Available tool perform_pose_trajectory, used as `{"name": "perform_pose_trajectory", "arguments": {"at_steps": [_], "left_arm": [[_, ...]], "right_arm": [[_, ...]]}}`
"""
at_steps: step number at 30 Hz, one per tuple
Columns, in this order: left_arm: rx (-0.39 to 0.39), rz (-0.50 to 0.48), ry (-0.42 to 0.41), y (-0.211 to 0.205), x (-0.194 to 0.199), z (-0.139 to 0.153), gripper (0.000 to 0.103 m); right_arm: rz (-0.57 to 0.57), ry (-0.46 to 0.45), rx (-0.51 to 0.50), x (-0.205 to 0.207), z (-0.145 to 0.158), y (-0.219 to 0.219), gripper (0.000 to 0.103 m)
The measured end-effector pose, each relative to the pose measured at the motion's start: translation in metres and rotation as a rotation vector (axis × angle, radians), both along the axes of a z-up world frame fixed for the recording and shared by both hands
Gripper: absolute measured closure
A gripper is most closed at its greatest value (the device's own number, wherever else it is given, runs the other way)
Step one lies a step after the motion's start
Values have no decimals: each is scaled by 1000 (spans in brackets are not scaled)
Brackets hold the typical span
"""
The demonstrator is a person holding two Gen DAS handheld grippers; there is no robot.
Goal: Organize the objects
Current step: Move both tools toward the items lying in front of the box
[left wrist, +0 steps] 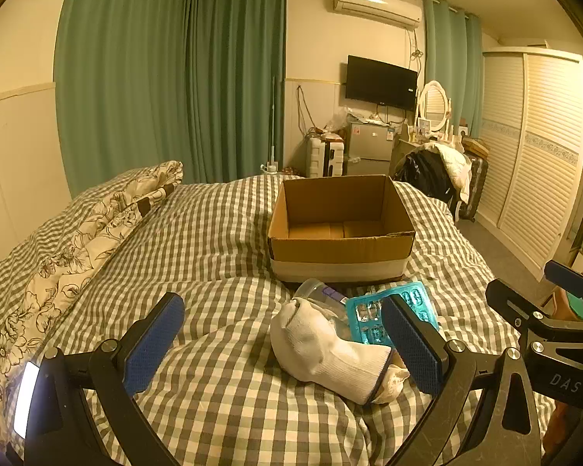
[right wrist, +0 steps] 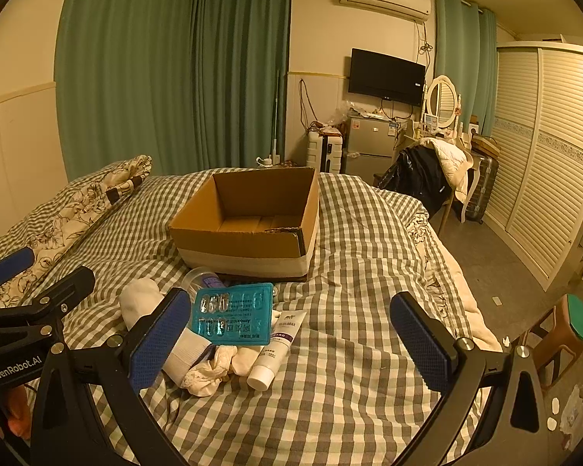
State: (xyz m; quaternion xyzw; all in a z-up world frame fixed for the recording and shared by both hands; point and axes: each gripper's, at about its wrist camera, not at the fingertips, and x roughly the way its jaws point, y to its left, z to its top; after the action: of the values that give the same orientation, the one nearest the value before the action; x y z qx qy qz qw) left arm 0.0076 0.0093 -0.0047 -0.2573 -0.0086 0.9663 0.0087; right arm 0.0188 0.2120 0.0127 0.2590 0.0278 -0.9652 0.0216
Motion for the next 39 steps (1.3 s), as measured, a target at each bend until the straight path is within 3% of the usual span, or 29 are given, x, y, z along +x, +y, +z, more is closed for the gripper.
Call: {"name": "perform_pose_trajectory", "arguments": {"at_steps": [29, 39], "left_arm": [[-2, -3, -34, -1, -9, -2, 5], [-5, -12, -156, 9, -36, -31, 10]], "right_arm": [[21, 1, 22, -4, 4, -1, 0], [11, -29, 49, -24, -10, 6, 0]]}}
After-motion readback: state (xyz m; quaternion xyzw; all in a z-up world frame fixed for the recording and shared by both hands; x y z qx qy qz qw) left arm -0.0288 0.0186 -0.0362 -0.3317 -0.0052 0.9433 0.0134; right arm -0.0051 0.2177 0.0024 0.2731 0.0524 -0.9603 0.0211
